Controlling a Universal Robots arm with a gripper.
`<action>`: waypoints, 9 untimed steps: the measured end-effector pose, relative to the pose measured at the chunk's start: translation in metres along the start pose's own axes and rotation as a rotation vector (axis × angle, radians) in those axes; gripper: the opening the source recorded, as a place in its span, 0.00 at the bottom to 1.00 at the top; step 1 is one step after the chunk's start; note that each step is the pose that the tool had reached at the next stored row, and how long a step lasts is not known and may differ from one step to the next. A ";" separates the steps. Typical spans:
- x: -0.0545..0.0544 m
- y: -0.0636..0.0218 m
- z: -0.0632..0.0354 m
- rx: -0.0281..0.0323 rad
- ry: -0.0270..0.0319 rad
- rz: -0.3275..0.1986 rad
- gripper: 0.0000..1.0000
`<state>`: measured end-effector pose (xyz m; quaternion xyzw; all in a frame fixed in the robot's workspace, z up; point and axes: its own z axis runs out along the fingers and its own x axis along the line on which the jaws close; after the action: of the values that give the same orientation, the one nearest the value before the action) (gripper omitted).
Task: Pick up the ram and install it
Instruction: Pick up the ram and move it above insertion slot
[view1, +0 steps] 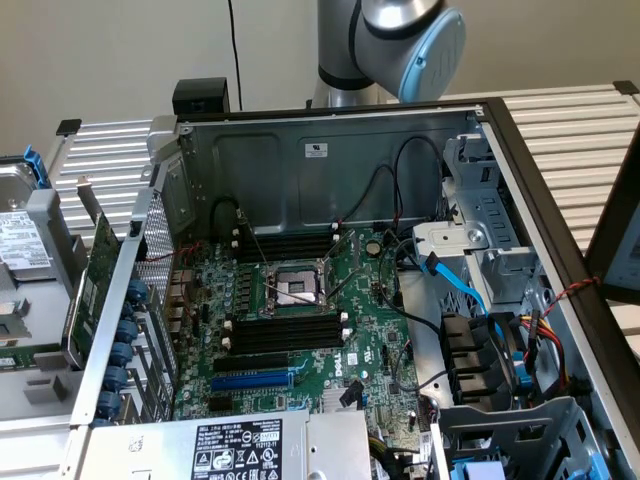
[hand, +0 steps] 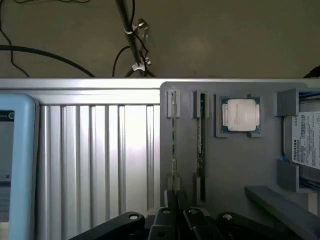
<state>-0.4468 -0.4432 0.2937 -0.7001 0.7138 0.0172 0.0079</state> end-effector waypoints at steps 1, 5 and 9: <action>0.001 -0.0023 -0.0044 -0.0001 -0.0006 0.000 0.12; 0.005 -0.0125 -0.0230 -0.0006 -0.0031 -0.001 0.12; 0.008 -0.0233 -0.0414 -0.0014 -0.0060 -0.003 0.12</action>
<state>-0.4231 -0.4531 0.3344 -0.7010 0.7128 0.0198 0.0096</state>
